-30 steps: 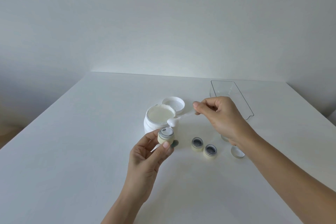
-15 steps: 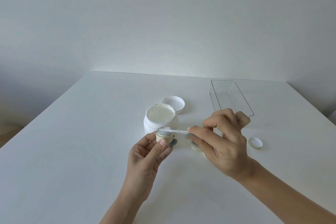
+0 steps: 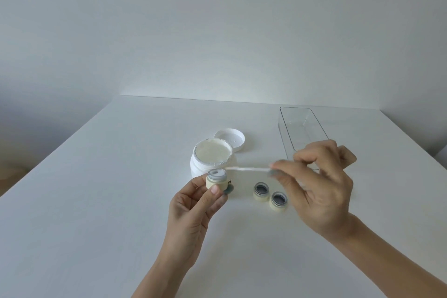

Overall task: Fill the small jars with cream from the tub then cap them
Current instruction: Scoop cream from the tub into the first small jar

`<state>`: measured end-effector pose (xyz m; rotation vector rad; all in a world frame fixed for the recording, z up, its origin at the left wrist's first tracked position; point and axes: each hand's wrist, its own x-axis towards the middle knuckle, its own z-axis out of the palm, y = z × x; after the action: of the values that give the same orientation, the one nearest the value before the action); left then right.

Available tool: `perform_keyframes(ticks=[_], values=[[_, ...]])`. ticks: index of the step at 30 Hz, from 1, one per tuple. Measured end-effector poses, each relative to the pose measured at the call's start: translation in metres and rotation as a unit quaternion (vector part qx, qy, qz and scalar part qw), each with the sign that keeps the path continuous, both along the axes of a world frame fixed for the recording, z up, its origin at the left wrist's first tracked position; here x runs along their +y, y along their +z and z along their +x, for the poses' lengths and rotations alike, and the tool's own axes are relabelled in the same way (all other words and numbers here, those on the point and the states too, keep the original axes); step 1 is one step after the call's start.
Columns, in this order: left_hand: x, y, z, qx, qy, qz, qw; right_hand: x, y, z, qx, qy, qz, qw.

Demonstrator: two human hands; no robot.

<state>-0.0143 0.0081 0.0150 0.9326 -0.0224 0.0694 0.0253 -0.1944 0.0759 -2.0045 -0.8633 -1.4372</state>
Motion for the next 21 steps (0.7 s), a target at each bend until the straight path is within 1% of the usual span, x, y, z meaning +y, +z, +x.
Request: perform_keyframes(ticks=[3,6,9,12,14,16,18,21], values=[[0.001,-0.002,0.001,-0.008,-0.001,0.008,1.0,0.006,0.009,0.01,0.068,-0.036,0.057,0.995],[0.0,-0.002,0.0,-0.016,-0.007,0.016,1.0,0.021,0.018,0.024,0.162,-0.061,0.034,0.984],[-0.001,0.002,-0.002,-0.01,-0.007,0.013,1.0,0.038,0.024,0.04,0.229,-0.068,-0.064,0.969],[-0.002,0.002,-0.003,0.0,0.0,-0.003,1.0,0.057,0.029,0.056,0.231,-0.08,-0.195,0.95],[-0.002,0.003,-0.003,0.001,0.002,-0.011,1.0,0.069,0.03,0.065,0.232,-0.089,-0.274,0.929],[-0.002,0.004,-0.004,0.0,0.002,-0.018,1.0,0.079,0.03,0.071,0.254,-0.085,-0.314,0.911],[-0.002,0.005,-0.004,0.0,0.003,-0.016,1.0,0.085,0.031,0.074,0.302,-0.068,-0.306,0.9],[-0.003,0.004,-0.005,-0.001,0.007,-0.006,1.0,0.085,0.031,0.078,0.386,-0.051,-0.254,0.886]])
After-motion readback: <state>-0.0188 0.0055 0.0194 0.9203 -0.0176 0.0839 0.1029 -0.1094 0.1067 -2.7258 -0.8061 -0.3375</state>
